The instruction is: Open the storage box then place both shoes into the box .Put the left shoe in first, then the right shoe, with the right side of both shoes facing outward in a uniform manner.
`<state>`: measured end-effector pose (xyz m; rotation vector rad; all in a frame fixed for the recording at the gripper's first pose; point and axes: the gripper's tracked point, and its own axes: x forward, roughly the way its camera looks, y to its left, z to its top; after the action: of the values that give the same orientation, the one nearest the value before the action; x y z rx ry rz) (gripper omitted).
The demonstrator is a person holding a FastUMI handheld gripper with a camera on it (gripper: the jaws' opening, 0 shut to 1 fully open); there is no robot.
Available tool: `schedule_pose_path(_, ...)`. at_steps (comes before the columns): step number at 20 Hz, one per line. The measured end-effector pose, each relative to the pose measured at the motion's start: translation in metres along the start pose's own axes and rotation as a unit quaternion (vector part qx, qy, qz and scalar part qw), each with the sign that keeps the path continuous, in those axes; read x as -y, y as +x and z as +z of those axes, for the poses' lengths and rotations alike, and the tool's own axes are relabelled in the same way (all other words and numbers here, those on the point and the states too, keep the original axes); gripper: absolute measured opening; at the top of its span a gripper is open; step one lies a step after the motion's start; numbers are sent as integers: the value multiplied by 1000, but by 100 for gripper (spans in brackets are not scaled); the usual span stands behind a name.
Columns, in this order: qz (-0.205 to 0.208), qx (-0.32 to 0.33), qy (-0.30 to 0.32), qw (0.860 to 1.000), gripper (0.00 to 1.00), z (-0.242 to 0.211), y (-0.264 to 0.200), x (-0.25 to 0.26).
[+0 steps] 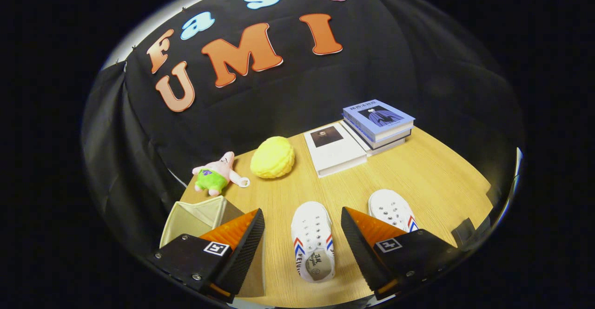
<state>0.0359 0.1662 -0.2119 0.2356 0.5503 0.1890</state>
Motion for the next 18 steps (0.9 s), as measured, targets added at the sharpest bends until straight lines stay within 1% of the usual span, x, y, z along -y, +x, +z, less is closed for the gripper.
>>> schedule_pose_path(4, -18, -31, -3, 999, 98, -29, 18, 20)
schedule_pose_path(8, -23, -65, -4, 998, 97, -59, 31, 28)
schedule_pose_path(10, -30, -79, -11, 996, 94, -74, 40, 34)
schedule_pose_path(13, -36, -105, -22, 994, 85, -98, 55, 39)
schedule_pose_path(18, -41, -135, -39, 989, 75, -127, 70, 42)
